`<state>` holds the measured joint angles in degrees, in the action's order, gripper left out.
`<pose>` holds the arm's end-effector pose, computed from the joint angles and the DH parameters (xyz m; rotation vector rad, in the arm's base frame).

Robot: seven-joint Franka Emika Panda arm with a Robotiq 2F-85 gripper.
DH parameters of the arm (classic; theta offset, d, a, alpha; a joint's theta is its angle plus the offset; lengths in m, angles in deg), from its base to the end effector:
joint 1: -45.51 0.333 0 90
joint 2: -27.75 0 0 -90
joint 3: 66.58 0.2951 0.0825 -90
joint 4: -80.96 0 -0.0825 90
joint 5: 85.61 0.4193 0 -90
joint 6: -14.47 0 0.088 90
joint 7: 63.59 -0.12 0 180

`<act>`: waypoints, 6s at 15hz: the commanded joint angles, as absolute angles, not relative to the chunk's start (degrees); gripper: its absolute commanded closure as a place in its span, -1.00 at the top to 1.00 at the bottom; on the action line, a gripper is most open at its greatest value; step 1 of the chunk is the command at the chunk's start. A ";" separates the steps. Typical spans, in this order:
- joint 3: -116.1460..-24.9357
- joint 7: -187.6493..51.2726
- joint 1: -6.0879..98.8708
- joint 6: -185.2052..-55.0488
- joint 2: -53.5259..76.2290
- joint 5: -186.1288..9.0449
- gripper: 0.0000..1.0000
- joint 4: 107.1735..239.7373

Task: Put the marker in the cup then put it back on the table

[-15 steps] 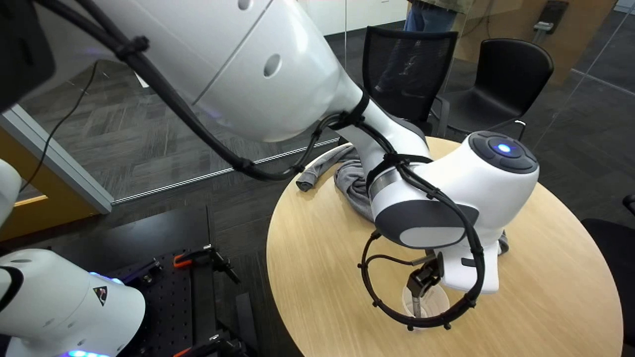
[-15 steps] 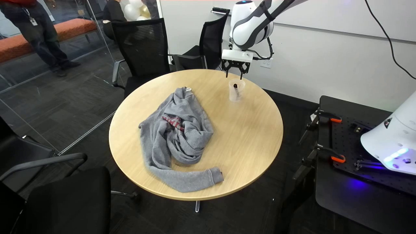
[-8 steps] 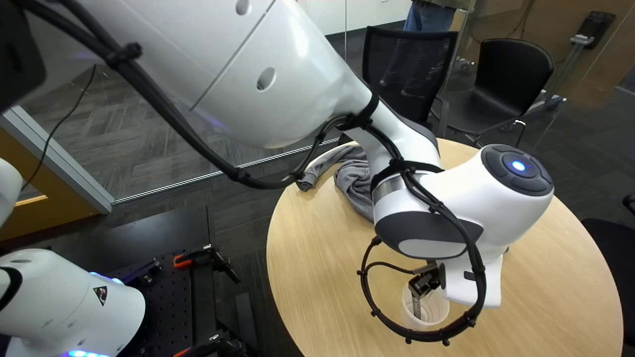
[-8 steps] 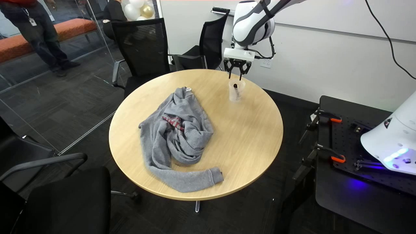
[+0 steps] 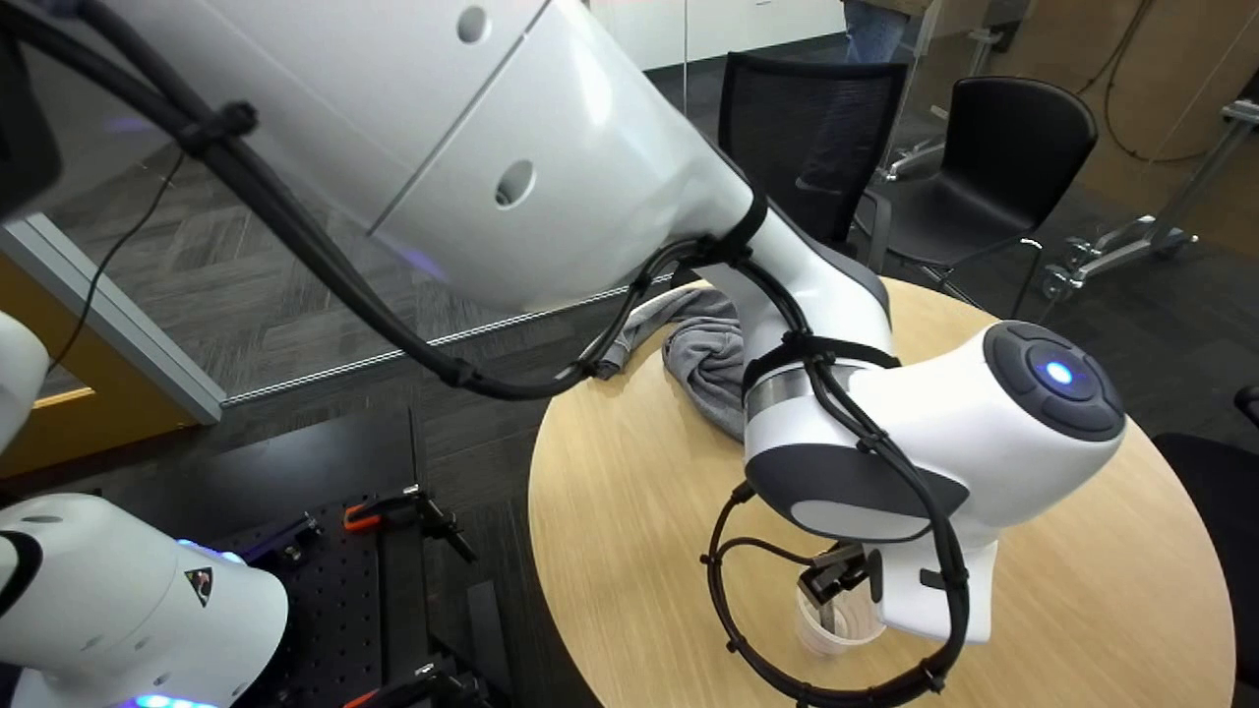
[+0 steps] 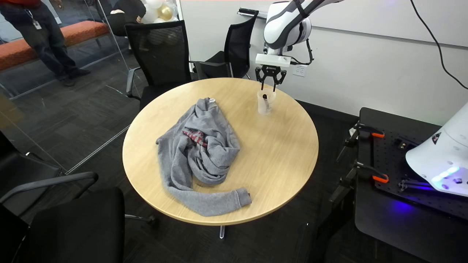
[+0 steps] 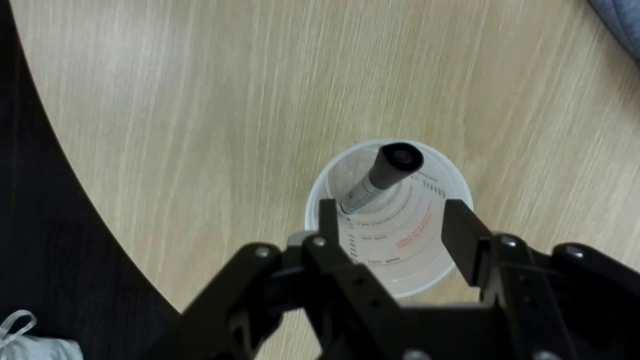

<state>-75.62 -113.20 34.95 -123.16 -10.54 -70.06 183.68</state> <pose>0.6220 -0.2157 0.1195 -2.3694 1.9594 0.0967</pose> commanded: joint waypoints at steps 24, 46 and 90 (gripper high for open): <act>-74.54 -109.21 33.78 -120.00 -10.41 -64.72 -0.04 183.93; -74.86 -108.81 33.81 -118.89 -14.68 -63.49 -0.65 179.88; -76.90 -118.69 51.41 -141.16 7.75 -94.54 -0.56 210.82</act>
